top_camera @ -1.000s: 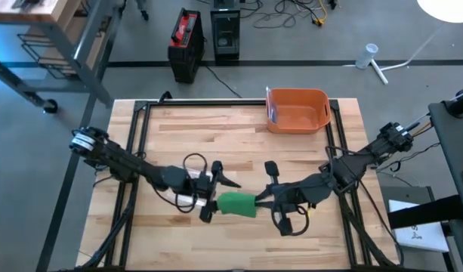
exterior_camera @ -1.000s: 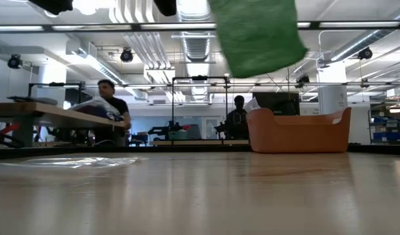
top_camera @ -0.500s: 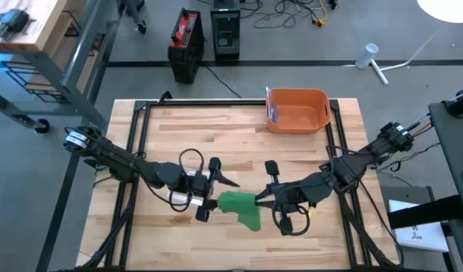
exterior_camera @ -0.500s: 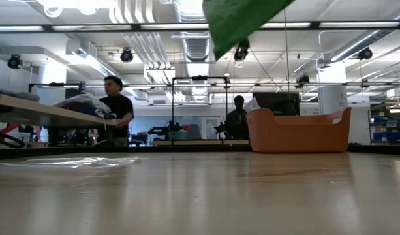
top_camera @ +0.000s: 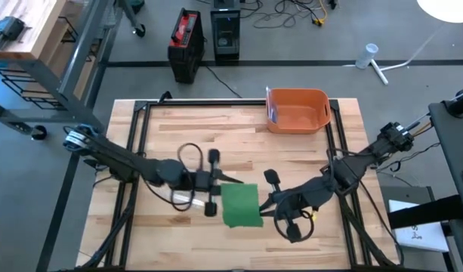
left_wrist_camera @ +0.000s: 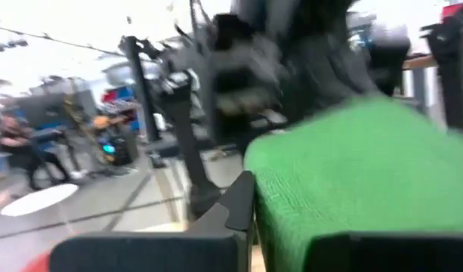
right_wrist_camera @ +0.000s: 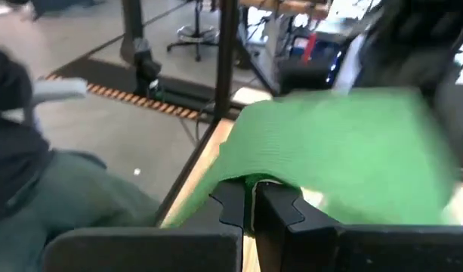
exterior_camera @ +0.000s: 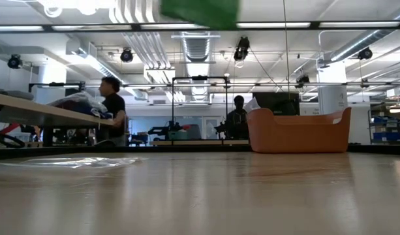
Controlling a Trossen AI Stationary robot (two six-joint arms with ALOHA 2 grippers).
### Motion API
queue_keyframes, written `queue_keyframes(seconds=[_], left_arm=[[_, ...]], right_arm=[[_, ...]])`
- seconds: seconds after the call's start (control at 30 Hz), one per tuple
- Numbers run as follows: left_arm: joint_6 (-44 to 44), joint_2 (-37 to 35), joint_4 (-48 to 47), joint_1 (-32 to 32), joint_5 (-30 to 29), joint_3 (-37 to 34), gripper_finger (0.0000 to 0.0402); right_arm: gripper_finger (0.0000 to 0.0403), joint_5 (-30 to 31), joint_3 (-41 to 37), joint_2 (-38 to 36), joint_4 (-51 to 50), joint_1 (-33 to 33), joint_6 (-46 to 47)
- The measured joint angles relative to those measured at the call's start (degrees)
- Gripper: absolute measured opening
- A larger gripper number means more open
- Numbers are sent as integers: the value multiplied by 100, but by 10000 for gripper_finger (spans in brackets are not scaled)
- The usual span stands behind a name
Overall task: Roll bandage
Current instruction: Roll the green bandage
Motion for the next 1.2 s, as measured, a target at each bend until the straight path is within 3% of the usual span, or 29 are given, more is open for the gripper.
queue_keyframes(seconds=[0.4,0.7,1.0,1.2], left_arm=[[892,-1592,-926,2,-166,294,0],[906,-1526,-2155,2,-171,1206,0],[785,-1531,-2961,-254,-175,1692,0],[789,-1731,-2911,-757,-180,1692,0]], right_arm=[[3,-9,-151,553,-32,-197,-13],[3,-16,-153,1121,349,-441,-132],[3,57,-155,1026,307,-432,-205],[3,1054,-155,823,219,-454,73]])
